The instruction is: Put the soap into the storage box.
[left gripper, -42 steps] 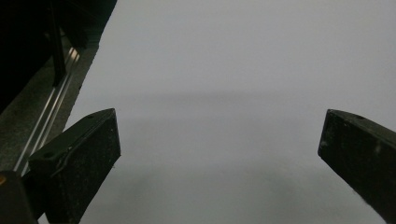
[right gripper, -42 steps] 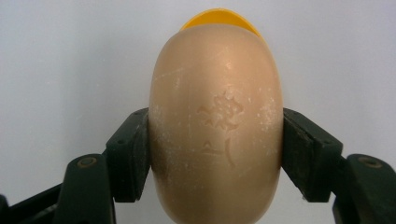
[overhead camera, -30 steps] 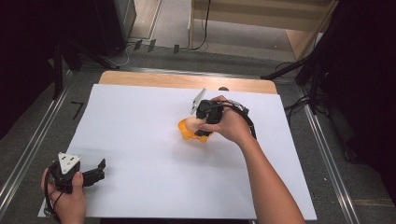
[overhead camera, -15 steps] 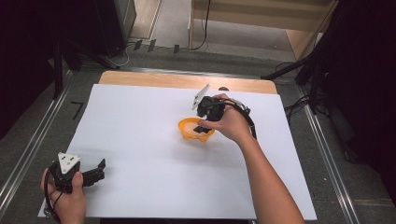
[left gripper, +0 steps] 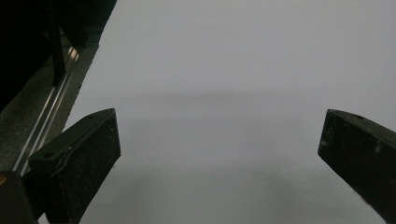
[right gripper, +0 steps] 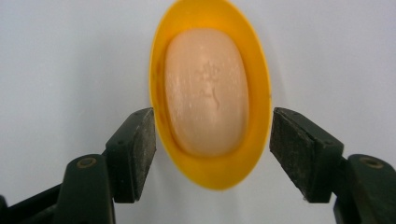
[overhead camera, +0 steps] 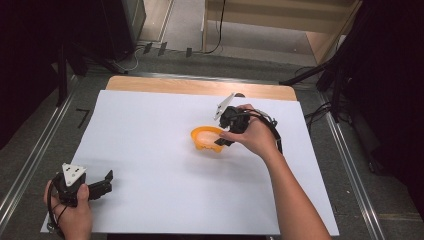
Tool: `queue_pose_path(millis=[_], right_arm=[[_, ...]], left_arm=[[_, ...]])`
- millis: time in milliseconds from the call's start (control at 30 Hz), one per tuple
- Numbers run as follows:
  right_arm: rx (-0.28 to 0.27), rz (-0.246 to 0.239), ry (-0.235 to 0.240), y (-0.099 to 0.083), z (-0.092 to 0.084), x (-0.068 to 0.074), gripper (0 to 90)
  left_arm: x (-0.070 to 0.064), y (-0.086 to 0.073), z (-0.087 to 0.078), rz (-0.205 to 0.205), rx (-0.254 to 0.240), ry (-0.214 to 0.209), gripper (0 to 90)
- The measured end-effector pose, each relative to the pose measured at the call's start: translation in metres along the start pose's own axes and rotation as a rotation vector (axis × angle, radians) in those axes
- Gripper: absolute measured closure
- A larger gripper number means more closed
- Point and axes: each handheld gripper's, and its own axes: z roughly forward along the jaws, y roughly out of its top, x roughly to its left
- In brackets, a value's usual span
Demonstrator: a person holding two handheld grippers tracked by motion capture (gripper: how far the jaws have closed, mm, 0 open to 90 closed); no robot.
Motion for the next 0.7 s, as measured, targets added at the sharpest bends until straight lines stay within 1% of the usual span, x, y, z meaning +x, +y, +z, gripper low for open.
queue_pose_path(millis=[33,67,100,133,167,200,333,400,433,467,533,600,667,700], right_arm=[[-0.01,0.016,-0.007,-0.005,-0.002,-0.001,32.2],[-0.016,0.043,-0.002,-0.009,-0.003,0.0,31.7],[-0.016,0.043,-0.002,-0.009,-0.003,0.0,31.7],[-0.014,0.057,-0.005,-0.014,-0.004,0.001,30.8],[-0.011,0.049,-0.008,-0.017,-0.005,0.001,30.2],[-0.011,0.065,-0.014,-0.02,-0.006,0.002,29.8],[-0.026,0.086,-0.018,-0.031,-0.009,0.003,28.8],[-0.02,0.094,-0.016,-0.034,-0.009,0.003,28.4],[-0.019,0.108,-0.017,-0.039,-0.01,0.004,29.0],[-0.03,0.124,-0.014,-0.043,-0.011,0.005,29.4],[-0.039,0.129,-0.015,-0.049,-0.011,0.006,28.9],[-0.026,0.141,-0.021,-0.054,-0.012,0.007,28.3],[-0.033,0.144,-0.022,-0.056,-0.012,0.008,27.9],[-0.044,0.156,-0.028,-0.062,-0.012,0.009,27.3]], left_arm=[[0.0,0.0,0.0,-0.001,0.001,0.0,0.0],[0.0,0.0,0.0,-0.001,0.001,0.0,0.0],[0.0,0.0,0.0,-0.001,0.001,0.0,0.0],[0.0,0.0,0.0,-0.001,0.0,0.0,0.0],[0.0,0.0,0.0,-0.001,0.001,-0.001,0.0],[0.0,0.0,0.0,-0.001,0.0,0.0,0.0],[0.0,0.0,0.0,0.0,-0.001,-0.001,0.0],[0.0,0.0,0.0,0.0,-0.001,0.001,0.0],[0.0,0.0,0.0,0.001,-0.001,0.001,0.0],[0.0,0.0,0.0,0.001,-0.001,0.001,0.0],[0.0,0.0,0.0,0.002,-0.001,0.0,0.0],[0.0,0.0,0.0,0.003,-0.001,0.001,0.0],[0.0,0.0,0.0,0.003,-0.001,0.001,0.0],[-0.001,0.0,0.0,0.002,-0.001,0.002,0.0]])
